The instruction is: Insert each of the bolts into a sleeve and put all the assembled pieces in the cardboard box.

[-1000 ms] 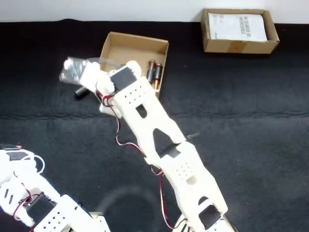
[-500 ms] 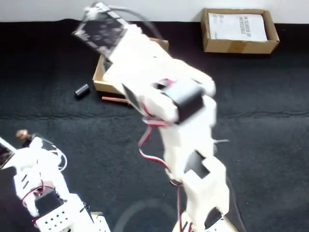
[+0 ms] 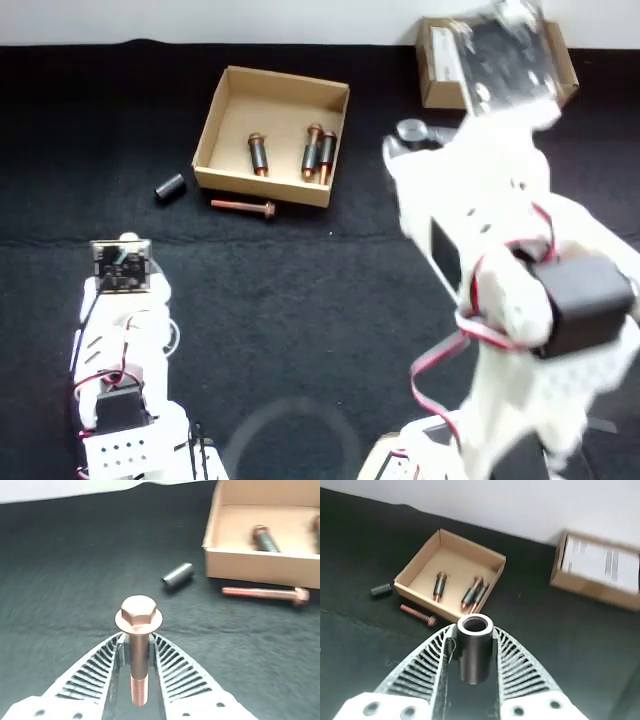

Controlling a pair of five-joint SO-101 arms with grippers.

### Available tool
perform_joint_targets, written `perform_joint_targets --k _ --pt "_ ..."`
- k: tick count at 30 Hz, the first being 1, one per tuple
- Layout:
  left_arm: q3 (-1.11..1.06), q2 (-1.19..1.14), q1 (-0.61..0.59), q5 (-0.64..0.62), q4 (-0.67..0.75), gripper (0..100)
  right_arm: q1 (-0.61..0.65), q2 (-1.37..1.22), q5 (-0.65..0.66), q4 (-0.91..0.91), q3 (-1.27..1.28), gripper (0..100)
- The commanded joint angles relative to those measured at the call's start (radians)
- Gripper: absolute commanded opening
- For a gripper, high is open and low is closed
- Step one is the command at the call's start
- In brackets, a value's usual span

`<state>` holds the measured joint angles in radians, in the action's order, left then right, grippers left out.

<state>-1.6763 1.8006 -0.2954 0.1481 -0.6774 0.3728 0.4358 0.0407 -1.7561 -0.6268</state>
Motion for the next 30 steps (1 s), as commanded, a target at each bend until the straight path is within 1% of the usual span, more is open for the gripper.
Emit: perform_joint_targets --k 1,2,4,7,10,13,17,20,23,27,30 --pt "0.025 0.012 0.070 0.009 -0.002 1 -0.016 0.219 -0.083 -0.005 0.286 0.6" --pt "0.031 0.012 0.088 0.008 -0.003 1 -0.016 0.272 -0.106 -0.004 0.367 0.6" --pt "0.058 0.012 0.128 0.008 -0.051 1 -0.015 0.375 -0.158 -0.004 0.536 0.6" --pt "0.127 0.012 0.196 0.005 -0.201 1 -0.015 0.516 -0.189 0.012 0.792 0.6" --pt "0.252 0.012 0.252 -0.066 -0.359 1 -0.019 0.647 -0.187 0.107 1.029 0.6" --pt "0.410 0.012 0.305 -0.123 -0.457 1 -0.019 0.791 -0.187 0.254 1.233 0.6" --pt "0.545 0.010 0.357 -0.155 -0.519 1 -0.019 0.986 -0.186 0.498 1.468 0.6" --pt "0.605 0.010 0.366 -0.190 -0.560 1 -0.019 1.121 -0.186 0.704 1.649 0.6" --pt "0.668 -0.008 0.366 -0.261 -0.605 1 -0.019 1.250 -0.186 0.889 1.825 0.6" --pt "0.822 -0.186 0.367 -0.402 -0.692 1 -0.021 1.408 -0.186 1.090 2.032 0.6" --pt "0.998 -0.414 0.369 -0.474 -0.772 1 -0.038 1.391 -0.186 1.218 2.121 0.6"
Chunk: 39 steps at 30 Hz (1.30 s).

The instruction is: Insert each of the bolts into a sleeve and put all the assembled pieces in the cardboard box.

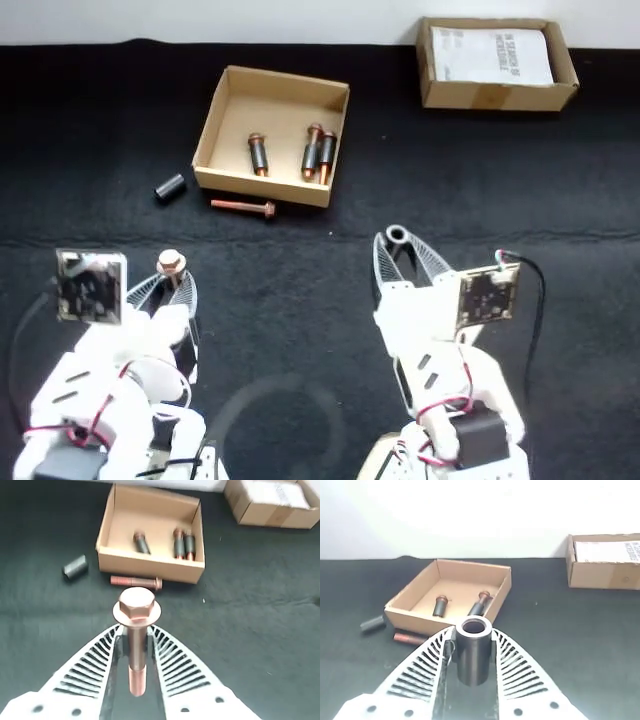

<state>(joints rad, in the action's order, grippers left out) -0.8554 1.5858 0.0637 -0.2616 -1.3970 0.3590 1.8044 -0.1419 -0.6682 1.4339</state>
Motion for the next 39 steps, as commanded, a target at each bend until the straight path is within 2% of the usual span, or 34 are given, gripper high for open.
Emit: perform_joint_targets --k 1,5,12,17,22,28,33,39 --pt "0.245 -0.272 0.010 -0.087 -0.083 1 -0.031 0.022 -0.003 0.176 0.076 0.6" --pt "0.464 -0.530 0.041 -0.133 -0.186 1 -0.045 0.021 -0.003 0.366 0.177 0.6" --pt "0.662 -0.727 0.237 -0.186 -0.235 1 -0.045 0.021 -0.003 0.579 0.366 0.6" --pt "0.751 -0.858 0.312 -0.180 -0.227 1 -0.045 0.016 -0.003 0.572 0.374 0.6" --pt "0.935 -1.012 0.315 -0.121 -0.112 1 -0.045 0.012 -0.005 0.568 0.374 0.6" --pt "1.194 -1.161 0.326 -0.117 0.005 1 -0.044 0.013 -0.005 0.518 0.375 0.6" --pt "1.311 -1.218 0.417 -0.117 0.052 1 -0.042 0.019 -0.008 0.455 0.375 0.6" --pt "1.311 -1.216 0.553 -0.120 0.069 1 -0.039 0.019 -0.009 0.444 0.375 0.6"
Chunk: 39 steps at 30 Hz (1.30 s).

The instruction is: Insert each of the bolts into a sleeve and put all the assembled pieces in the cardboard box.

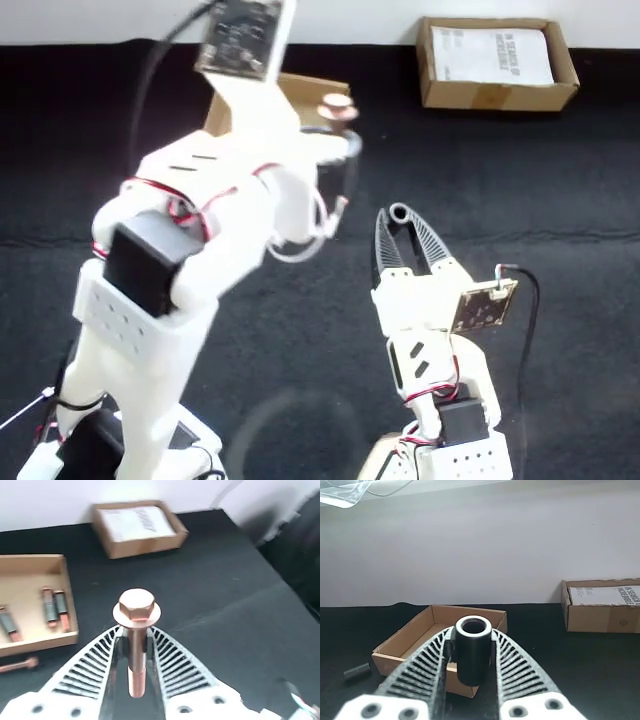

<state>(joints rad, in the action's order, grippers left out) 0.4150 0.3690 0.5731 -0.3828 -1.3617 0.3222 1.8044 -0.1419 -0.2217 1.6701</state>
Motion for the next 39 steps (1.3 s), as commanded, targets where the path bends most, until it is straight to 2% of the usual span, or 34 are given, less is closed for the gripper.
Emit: perform_joint_targets --k 1,7,11,15,17,22,33,39 --pt "0.038 0.001 0.044 0.002 0.057 1 -0.002 0.019 -0.009 -0.002 0.139 0.6" --pt "-0.142 0.013 -0.012 0.009 0.302 1 -0.002 0.016 -0.011 -0.004 0.139 0.6" --pt "-0.418 0.093 -0.008 0.025 0.569 1 -0.002 0.016 -0.011 -0.004 0.139 0.6" --pt "-0.737 0.239 0.019 0.149 0.868 1 -0.002 0.013 -0.011 -0.004 0.139 0.6" --pt "-0.868 0.311 0.024 0.176 0.967 1 -0.002 0.012 -0.011 -0.004 0.139 0.6" --pt "-0.983 0.400 0.025 0.178 0.990 1 -0.002 0.012 -0.011 -0.005 0.139 0.6" --pt "-0.989 0.401 0.094 0.109 0.993 1 0.013 0.010 -0.011 -0.005 0.139 0.6" --pt "-0.980 0.360 0.110 0.114 0.994 1 0.031 0.018 -0.011 -0.047 0.139 0.6"
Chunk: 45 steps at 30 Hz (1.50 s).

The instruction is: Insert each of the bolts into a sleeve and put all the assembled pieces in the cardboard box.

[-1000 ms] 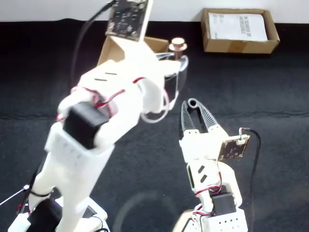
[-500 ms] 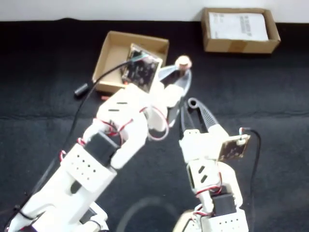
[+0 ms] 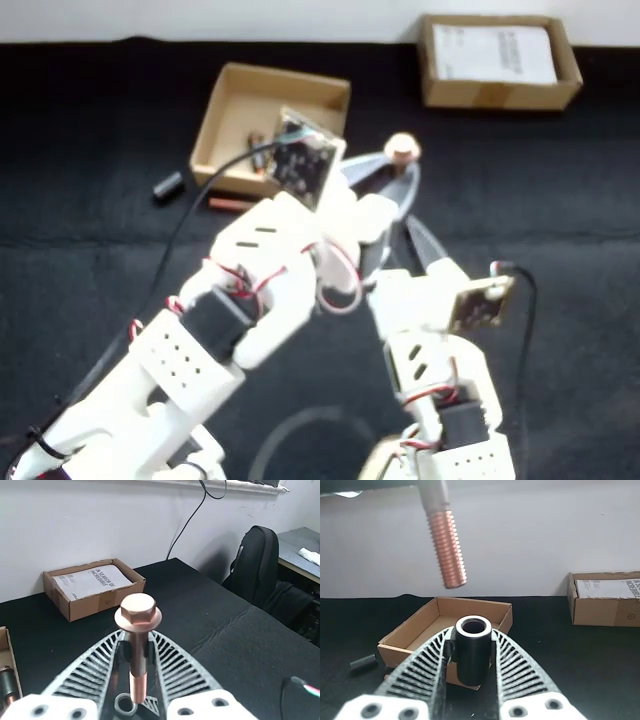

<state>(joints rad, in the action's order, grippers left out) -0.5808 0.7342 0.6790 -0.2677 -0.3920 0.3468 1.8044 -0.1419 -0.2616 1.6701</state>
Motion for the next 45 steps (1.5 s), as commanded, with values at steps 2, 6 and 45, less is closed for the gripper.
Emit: perform_joint_targets --k 2,6,45 --pt "0.019 -0.019 0.004 -0.002 0.025 1 0.007 0.019 -0.011 -0.008 0.139 0.6" --pt "0.015 -0.044 0.004 -0.002 0.048 1 0.007 0.019 -0.011 -0.008 0.139 0.6" --pt "-0.041 -0.087 -0.010 -0.072 0.032 1 0.002 0.018 -0.005 -0.005 0.139 0.6"
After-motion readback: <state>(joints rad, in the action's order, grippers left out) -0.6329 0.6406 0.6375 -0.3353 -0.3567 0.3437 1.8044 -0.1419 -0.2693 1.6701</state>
